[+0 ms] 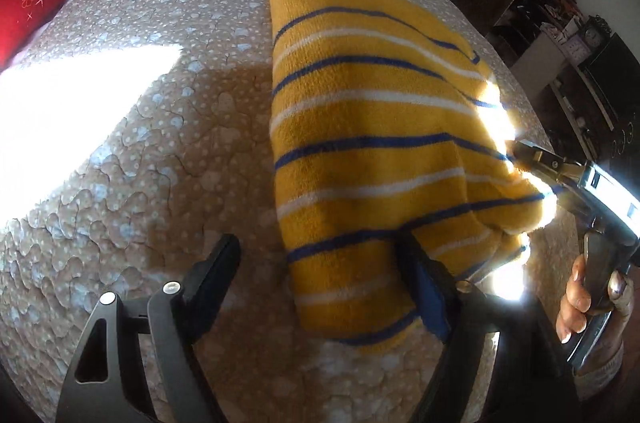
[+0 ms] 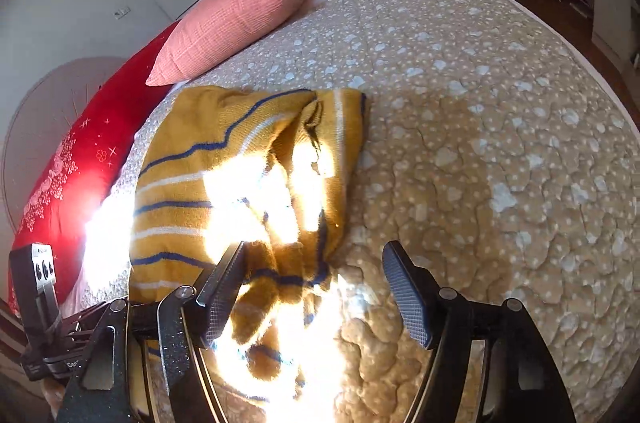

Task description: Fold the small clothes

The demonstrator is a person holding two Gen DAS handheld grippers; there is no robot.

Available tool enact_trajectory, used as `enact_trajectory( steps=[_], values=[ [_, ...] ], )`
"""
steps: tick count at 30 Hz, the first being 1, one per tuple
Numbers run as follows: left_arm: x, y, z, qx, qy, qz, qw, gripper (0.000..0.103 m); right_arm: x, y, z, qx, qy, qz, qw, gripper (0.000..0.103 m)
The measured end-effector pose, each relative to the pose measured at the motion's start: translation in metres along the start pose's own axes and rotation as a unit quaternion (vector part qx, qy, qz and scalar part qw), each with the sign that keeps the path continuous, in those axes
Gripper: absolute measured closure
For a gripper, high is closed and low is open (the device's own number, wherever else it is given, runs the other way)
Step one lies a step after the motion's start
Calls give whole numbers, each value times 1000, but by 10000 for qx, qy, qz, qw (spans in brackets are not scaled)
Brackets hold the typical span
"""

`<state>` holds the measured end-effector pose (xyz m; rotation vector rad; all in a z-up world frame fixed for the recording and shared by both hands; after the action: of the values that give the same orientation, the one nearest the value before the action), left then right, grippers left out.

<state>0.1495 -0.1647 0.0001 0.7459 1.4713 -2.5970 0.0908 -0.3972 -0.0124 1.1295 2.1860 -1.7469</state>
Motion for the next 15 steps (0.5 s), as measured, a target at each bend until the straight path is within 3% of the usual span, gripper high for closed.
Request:
enact_trajectory(
  steps=[3, 8, 10, 12, 13, 15],
  values=[
    [17, -17, -6, -2, 163, 65, 9998, 23, 0, -23, 5, 99, 83, 438, 9990, 29],
    [46, -63, 4, -174, 511, 598, 9968, 23, -33, -49, -28, -581, 166, 944, 9937, 30],
    [59, -85, 11, -300, 677, 947, 9928, 23, -49, -38, -48, -895, 87, 840, 9924, 30],
    [73, -106, 13, -384, 740, 1256, 9886, 23, -61, -8, -62, -920, 88, 443, 9947, 30],
    [78, -115, 12, -429, 744, 1392, 9865, 21, -65, 13, -65, -760, 90, 175, 9969, 30],
    [89, -134, 8, -588, 730, 1675, 9814, 17, -64, 51, -59, 37, 118, -268, 9996, 30]
  ],
)
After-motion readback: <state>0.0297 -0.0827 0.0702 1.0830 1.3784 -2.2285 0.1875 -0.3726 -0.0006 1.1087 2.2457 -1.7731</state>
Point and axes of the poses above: each gripper's, at about its wrist camera, not at the fingertips, and y roughly the way its jaws point, z to its right, x to its underside, the point moved 2 cm from there along y, roughly the way its jaws point, and after that the axes turned 12 degrees about x, right-handed, at the moved point
